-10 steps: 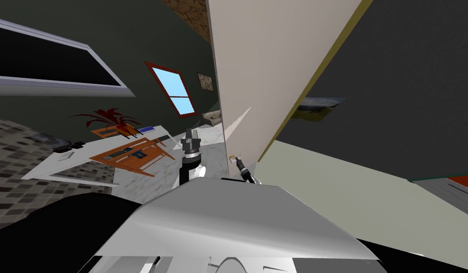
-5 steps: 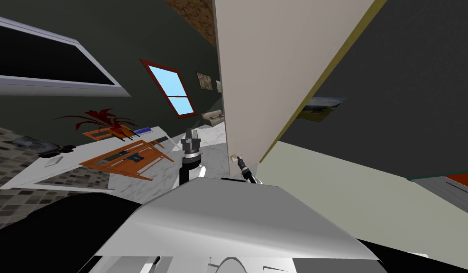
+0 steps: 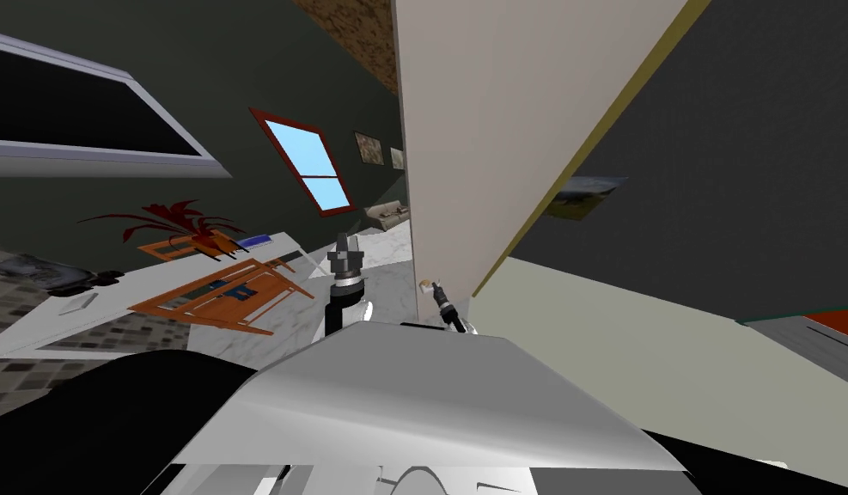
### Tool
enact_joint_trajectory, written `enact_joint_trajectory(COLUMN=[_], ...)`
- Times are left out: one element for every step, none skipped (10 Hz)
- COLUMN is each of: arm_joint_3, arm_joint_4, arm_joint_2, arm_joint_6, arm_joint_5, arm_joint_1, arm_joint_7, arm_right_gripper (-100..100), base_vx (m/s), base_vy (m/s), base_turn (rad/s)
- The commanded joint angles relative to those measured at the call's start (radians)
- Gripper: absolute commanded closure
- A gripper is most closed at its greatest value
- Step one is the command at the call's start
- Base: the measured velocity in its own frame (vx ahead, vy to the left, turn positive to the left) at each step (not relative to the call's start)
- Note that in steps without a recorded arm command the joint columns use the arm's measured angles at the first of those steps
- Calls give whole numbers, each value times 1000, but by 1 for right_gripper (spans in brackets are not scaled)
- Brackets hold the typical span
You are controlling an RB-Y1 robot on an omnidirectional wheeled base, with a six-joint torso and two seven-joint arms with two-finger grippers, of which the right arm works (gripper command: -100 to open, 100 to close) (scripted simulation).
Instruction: Push the door open
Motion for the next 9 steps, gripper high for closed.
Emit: enact_joint_trajectory(arm_joint_3=[-28, -47, -57, -74, -91, -91, -115, -128, -140], arm_joint_4=[-9, -5, -2, 2, 6, 6, 12, 15, 18], arm_joint_2=[-3, 1, 3, 7, 12, 12, 20, 26, 31], arm_joint_6=[5, 5, 5, 5, 5, 5, 5, 5, 5], arm_joint_5=[-8, -13, -15, -20, -24, -24, -30, -33, -37], arm_joint_1=[-3, -5, -6, -8, -9, -9, -12, -13, -15], arm_joint_7=[11, 16, 18, 23, 28, 28, 34, 38, 41], arm_right_gripper=[100, 100, 100, 100, 100, 100, 100, 100, 100], base_vx=[100, 109, 131, 139, 127, 113, 116, 110, 101], base_vy=[131, 179, 168, 149, 178, 124, 138, 181, 174], base_turn=[-53, -62, -74, -52, -51, -47, -42, -80, -64])
